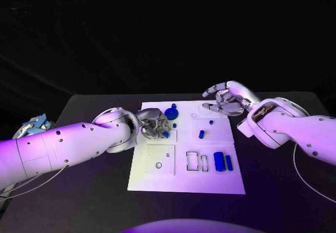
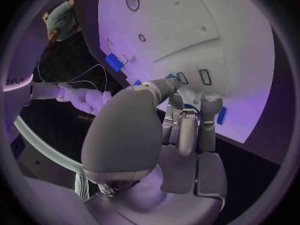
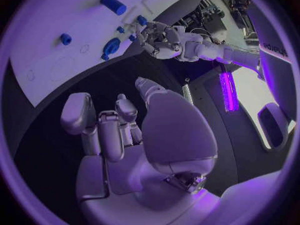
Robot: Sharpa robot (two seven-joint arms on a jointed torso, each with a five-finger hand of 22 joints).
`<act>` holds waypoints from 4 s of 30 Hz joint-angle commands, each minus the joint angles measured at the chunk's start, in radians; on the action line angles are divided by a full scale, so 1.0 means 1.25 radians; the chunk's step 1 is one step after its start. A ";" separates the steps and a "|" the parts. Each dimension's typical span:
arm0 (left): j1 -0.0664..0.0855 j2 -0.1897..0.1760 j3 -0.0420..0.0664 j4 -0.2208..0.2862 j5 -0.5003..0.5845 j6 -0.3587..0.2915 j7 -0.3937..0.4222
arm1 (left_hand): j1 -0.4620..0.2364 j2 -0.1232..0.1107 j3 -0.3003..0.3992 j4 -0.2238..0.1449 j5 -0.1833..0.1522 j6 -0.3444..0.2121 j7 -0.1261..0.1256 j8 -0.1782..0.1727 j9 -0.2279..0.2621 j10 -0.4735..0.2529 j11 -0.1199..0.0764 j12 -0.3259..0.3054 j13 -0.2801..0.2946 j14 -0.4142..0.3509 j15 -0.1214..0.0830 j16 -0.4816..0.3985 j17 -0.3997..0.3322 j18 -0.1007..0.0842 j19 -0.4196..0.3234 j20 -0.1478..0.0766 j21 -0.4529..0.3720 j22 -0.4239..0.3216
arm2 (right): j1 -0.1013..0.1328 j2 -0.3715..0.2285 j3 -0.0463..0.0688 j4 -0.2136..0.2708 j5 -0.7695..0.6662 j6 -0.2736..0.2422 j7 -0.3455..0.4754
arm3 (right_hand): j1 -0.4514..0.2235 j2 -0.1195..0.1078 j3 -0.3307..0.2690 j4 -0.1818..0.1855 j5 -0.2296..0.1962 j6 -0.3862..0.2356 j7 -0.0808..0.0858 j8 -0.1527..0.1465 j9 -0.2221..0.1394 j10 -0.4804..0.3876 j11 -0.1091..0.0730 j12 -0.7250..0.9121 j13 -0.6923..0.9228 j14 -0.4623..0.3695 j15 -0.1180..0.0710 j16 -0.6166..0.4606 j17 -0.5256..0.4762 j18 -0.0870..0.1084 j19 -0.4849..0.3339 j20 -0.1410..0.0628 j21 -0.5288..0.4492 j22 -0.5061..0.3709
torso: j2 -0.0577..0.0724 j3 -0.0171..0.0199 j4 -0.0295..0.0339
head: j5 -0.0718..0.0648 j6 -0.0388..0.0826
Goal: Assemble the parts on the task board
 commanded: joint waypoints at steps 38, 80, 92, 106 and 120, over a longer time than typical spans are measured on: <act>-0.003 0.018 0.000 -0.020 0.012 -0.045 -0.001 | -0.032 0.007 0.014 -0.013 -0.003 0.003 0.007 -0.002 0.000 0.049 0.008 0.025 0.038 0.026 0.008 0.010 0.068 -0.020 0.026 0.004 0.023 0.034 | -0.001 0.000 0.000 0.001 -0.007 0.008 -0.002 | -0.004 -0.008 0.004 0.002 0.002 0.002 -0.004 0.005 0.001 0.005 -0.002 0.004 0.001 0.040 -0.004 -0.001 0.037 0.007 0.002 -0.004 -0.003 0.000 | 0.000 0.0000 0.0003 | -0.003 0.000; 0.058 -0.049 0.041 0.033 0.131 0.115 -0.112 | -0.202 0.051 -0.019 0.116 -0.001 0.018 0.021 0.047 0.029 0.034 0.027 -0.014 -0.045 0.008 0.027 -0.008 0.007 -0.009 -0.003 0.025 -0.014 -0.038 | -0.002 -0.003 0.000 -0.008 -0.007 0.008 -0.006 | -0.005 -0.008 0.005 0.002 0.002 0.002 -0.004 0.006 0.001 0.006 -0.003 0.004 0.001 0.040 -0.004 -0.001 0.038 0.007 0.003 -0.004 0.000 0.002 | -0.002 0.0009 0.0005 | -0.003 0.008; 0.103 0.006 0.042 -0.027 0.210 0.304 -0.262 | -0.376 0.079 -0.169 0.153 -0.013 0.052 -0.023 0.127 0.096 0.128 -0.014 -0.010 0.015 0.040 -0.013 -0.002 0.064 -0.023 0.077 -0.015 0.000 0.017 | -0.005 0.001 -0.001 -0.013 -0.005 0.006 -0.006 | -0.005 -0.009 0.006 0.003 0.002 0.003 -0.004 0.007 0.001 0.006 -0.003 0.004 0.000 0.040 -0.004 -0.002 0.037 0.007 0.003 -0.004 -0.002 0.001 | 0.000 0.0002 0.0016 | 0.002 0.008; 0.125 0.088 0.027 -0.113 0.209 0.374 -0.313 | -0.395 0.084 -0.194 0.153 -0.032 0.040 -0.024 0.136 0.113 0.110 -0.015 -0.029 -0.011 0.035 -0.015 -0.007 0.050 -0.021 0.071 -0.018 -0.010 0.002 | -0.005 0.005 -0.001 -0.015 0.027 -0.019 0.017 | -0.006 -0.017 0.022 0.012 0.004 -0.010 -0.002 0.009 -0.002 -0.127 -0.001 -0.127 -0.163 -0.014 -0.003 -0.090 -0.108 0.042 -0.105 -0.002 -0.186 -0.125 | 0.001 0.0003 -0.0008 | 0.003 0.006; 0.126 0.121 0.014 -0.137 0.203 0.385 -0.322 | -0.391 0.084 -0.197 0.152 -0.030 0.033 -0.023 0.134 0.115 0.107 -0.014 -0.031 -0.011 0.036 -0.014 -0.007 0.055 -0.022 0.073 -0.018 -0.010 0.004 | -0.005 0.010 -0.001 -0.020 0.253 -0.009 0.067 | -0.001 -0.024 0.131 -0.005 -0.006 -0.077 0.039 0.060 0.009 -0.306 0.047 -0.460 -0.546 -0.325 0.050 -0.660 -0.600 0.069 -0.315 0.050 -0.633 -0.437 | 0.002 -0.0001 0.0010 | 0.001 0.003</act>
